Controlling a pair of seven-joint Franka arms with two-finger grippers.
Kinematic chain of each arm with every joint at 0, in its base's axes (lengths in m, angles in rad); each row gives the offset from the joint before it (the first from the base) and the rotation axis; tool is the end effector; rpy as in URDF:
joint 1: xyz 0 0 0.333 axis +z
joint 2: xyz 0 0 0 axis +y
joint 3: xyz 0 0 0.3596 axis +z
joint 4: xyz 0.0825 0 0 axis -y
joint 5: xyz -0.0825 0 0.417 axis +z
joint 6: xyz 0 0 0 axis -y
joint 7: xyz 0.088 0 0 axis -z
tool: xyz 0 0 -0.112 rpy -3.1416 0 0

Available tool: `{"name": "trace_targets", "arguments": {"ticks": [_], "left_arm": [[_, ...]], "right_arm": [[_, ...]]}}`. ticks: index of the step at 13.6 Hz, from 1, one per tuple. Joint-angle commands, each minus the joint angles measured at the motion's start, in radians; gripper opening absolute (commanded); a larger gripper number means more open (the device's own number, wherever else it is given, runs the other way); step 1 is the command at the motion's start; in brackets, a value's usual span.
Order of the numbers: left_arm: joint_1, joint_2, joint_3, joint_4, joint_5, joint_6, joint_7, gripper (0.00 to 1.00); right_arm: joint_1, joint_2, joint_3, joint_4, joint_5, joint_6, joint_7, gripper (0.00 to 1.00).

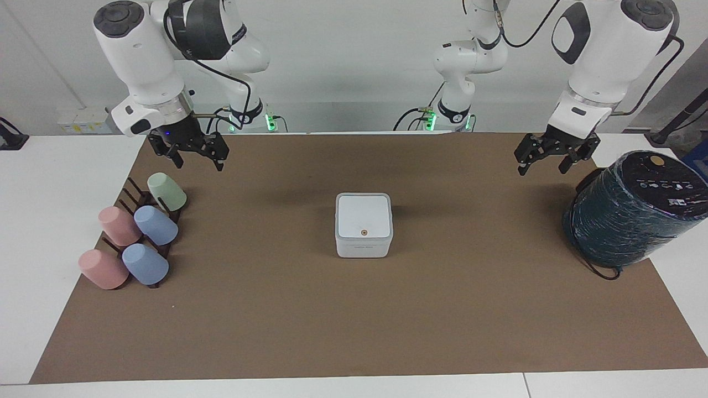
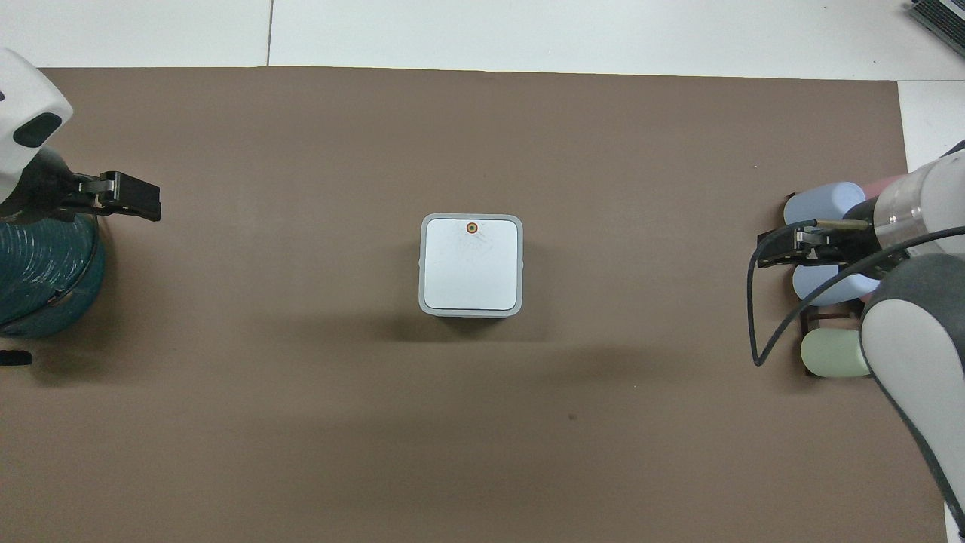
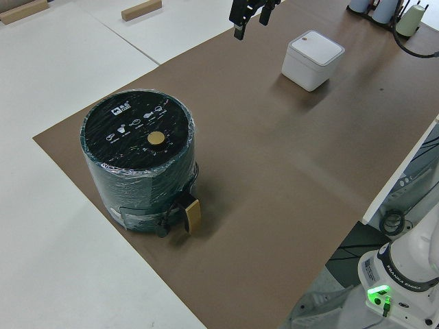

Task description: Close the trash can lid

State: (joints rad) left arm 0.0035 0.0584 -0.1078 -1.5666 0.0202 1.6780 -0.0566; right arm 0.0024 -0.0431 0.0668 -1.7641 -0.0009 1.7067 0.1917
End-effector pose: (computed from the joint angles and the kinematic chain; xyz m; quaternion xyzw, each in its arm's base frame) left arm 0.6150 -0.0603 0.6400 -0.9993 0.0245 -0.0271 0.0048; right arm 0.5766 0.0406 0.6017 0.9981 -0.0612 -0.0069 0.0028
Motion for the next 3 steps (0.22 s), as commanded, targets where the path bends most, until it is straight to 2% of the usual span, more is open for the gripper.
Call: {"name": "trace_targets", "arguments": {"ticks": [1,3], "left_arm": [[-0.014,-0.015,0.008,-0.023,0.023,0.023,0.008,1.00],[-0.014,-0.015,0.008,-0.024,0.023,0.026,0.006,1.00]], "right_arm": [[-0.015,-0.017,0.004,-0.015,0.027,-0.004,-0.040,1.00],[-0.015,-0.017,0.004,-0.015,0.027,-0.002,-0.040,1.00]]}}
